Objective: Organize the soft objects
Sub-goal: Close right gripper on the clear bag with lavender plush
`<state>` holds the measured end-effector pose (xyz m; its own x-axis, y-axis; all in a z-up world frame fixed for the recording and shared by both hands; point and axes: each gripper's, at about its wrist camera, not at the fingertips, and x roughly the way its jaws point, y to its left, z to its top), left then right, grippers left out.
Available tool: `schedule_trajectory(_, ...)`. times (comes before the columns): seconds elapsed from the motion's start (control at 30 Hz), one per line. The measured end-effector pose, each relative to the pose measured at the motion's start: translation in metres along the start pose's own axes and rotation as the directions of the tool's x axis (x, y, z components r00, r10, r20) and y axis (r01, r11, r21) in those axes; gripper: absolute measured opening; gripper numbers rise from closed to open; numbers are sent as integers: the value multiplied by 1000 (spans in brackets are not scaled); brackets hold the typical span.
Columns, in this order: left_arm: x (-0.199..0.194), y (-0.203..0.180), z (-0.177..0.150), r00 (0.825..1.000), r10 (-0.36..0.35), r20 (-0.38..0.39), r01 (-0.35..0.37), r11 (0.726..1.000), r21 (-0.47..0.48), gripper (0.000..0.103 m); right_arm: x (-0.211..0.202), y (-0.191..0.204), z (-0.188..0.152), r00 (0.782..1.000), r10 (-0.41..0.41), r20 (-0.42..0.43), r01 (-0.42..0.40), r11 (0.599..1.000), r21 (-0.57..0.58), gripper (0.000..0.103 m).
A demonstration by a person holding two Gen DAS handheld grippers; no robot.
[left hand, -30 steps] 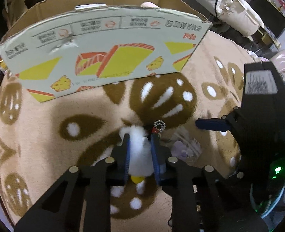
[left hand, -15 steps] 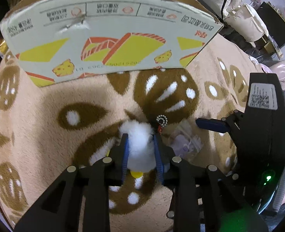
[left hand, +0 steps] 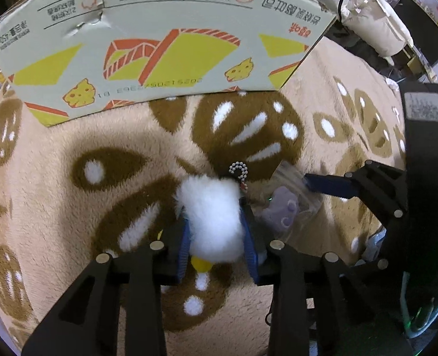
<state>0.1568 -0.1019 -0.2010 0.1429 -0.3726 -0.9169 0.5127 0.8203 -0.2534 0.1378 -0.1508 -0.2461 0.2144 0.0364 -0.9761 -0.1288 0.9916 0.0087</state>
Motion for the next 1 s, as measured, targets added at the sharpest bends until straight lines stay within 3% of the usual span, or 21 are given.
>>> schedule_trajectory(0.23,-18,5,-2,996,78,53,-78,997,12,29,-8,-12,-5,1000,15,9,-15,1000,7,80)
schedule_trajectory(0.57,-54,26,-10,976,153,155,-141,986,-86,29,-30,-39,-4,993,69,93,-75,995,62,78)
schedule_trajectory(0.83,-80,26,-17,947,210,244,-191,977,-97,29,-66,-53,-2,969,62,238,-80,995,66,78)
schedule_trajectory(1.0,-99,18,-18,906,260,333,-243,966,-94,29,-96,-67,-2,930,44,365,-81,993,88,78)
